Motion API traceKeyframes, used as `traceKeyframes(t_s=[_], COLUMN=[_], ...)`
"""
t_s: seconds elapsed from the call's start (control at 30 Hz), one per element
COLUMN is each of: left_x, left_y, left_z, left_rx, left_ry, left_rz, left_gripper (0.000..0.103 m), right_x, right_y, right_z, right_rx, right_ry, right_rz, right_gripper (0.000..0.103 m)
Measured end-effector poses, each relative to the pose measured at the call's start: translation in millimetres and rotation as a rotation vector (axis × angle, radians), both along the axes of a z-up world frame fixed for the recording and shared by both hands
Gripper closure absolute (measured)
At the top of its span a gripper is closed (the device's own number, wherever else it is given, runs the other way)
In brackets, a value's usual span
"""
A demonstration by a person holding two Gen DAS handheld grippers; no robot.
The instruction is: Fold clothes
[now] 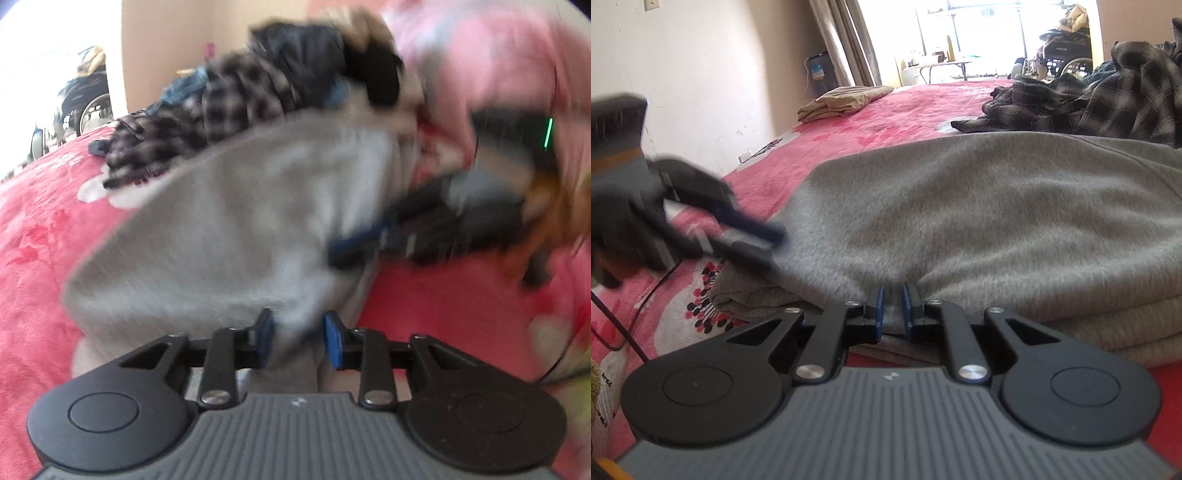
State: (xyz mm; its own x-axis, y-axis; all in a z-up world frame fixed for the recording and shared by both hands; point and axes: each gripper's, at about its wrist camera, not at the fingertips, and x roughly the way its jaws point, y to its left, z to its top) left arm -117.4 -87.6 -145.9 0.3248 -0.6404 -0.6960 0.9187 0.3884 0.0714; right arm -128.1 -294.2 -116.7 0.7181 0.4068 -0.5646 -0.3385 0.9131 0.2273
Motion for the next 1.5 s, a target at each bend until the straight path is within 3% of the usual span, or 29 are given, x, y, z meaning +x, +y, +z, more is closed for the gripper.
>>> traceKeyframes(t_s=[0.07, 0.27, 0.37, 0.4, 0.43, 0.67, 0.77, 0.8, 0.93, 1.0, 1.17, 1.3, 1.43, 1.5], left_x=[-7, -2, -3, -3, -3, -3, -5, -4, 0, 4, 28, 53, 79, 89], left_y=[2, 7, 7, 7, 7, 7, 7, 8, 14, 20, 53, 86, 106, 111], left_z=[-4, -3, -4, -4, -3, -3, -3, -2, 8, 16, 42, 53, 43, 37], left_rx=[-0.003, -0.021, -0.024, -0.025, -0.023, -0.028, -0.027, -0.026, -0.04, -0.061, -0.144, -0.212, -0.234, -0.244], left_ry=[-0.042, 0.006, 0.004, 0.005, 0.002, 0.006, -0.007, -0.007, 0.022, 0.062, 0.231, 0.313, 0.406, 0.45], left_rz=[-0.002, 0.031, 0.031, 0.031, 0.029, 0.037, 0.027, 0.023, 0.018, 0.03, 0.095, 0.209, 0.371, 0.427], left_gripper=[0.068, 0.068, 0.068, 0.067, 0.067, 0.067, 0.067, 0.067, 0.063, 0.058, 0.046, 0.046, 0.046, 0.046], right_x=[-5, -22, -15, -16, -16, -8, 4, 3, 7, 5, 11, 16, 16, 5], right_y=[5, 8, -18, -32, -39, -76, -95, -96, -82, -65, -2, 42, 75, 80], right_z=[0, 28, 11, 4, 6, 30, -8, -11, 14, 33, 55, 44, 5, 0], right_rx=[-0.04, -0.159, -0.203, -0.162, -0.136, -0.02, -0.114, -0.114, -0.125, -0.086, -0.072, -0.097, -0.229, -0.277], right_ry=[-0.029, -0.164, -0.116, -0.115, -0.118, -0.155, -0.032, -0.033, -0.068, -0.135, -0.22, -0.206, -0.119, -0.19], right_rz=[0.004, -0.007, -0.075, -0.085, -0.1, -0.263, -0.309, -0.316, -0.329, -0.267, 0.042, 0.237, 0.376, 0.39], right_gripper=[0.093, 0.09, 0.083, 0.073, 0.071, 0.069, 0.07, 0.07, 0.07, 0.07, 0.069, 0.069, 0.061, 0.059])
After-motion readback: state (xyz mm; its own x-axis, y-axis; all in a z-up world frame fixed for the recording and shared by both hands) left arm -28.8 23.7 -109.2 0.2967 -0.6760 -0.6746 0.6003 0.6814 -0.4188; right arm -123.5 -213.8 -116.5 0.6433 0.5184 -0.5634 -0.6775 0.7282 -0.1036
